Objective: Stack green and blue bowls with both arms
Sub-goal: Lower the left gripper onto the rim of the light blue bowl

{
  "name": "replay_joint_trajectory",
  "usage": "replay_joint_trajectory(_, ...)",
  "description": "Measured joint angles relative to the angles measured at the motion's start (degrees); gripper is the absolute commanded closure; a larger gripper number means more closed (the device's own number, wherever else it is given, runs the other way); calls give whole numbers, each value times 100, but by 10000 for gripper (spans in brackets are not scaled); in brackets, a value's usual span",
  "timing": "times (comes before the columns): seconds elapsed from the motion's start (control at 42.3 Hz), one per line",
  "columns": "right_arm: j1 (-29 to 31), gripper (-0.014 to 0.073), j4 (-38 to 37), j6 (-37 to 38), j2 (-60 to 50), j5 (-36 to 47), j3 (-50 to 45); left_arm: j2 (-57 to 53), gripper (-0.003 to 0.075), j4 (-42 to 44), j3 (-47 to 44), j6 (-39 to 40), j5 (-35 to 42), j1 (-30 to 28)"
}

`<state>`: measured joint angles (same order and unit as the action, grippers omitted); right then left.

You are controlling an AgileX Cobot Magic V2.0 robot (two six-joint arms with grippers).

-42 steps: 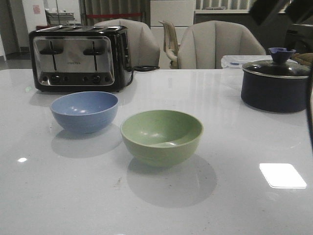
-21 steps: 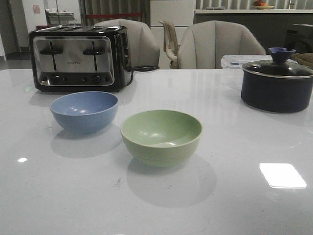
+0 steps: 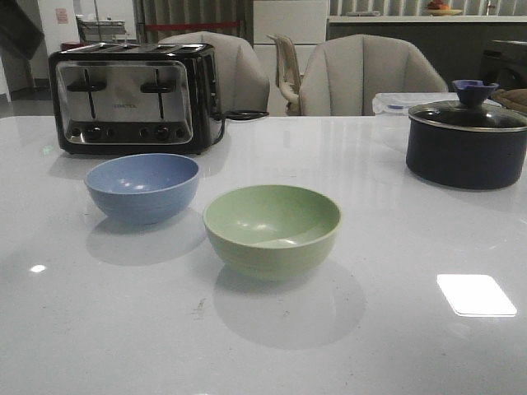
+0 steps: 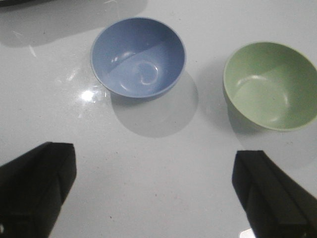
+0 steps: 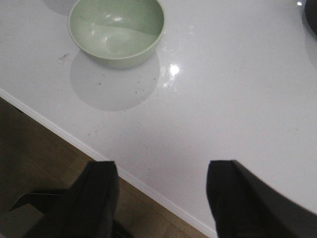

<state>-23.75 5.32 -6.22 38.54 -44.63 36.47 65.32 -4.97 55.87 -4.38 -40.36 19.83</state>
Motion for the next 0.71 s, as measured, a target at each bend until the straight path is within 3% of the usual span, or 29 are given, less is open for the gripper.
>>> replay_joint_trajectory(0.331, 0, 90, -10, 0, 0, 0, 0, 2443, 32, 4, 1702, 0, -167, -634)
replay_joint_trajectory(0.71, 0, 90, -21, 0, 0, 0, -9, 4533, 43, -17, 2930, -12, -5, -666)
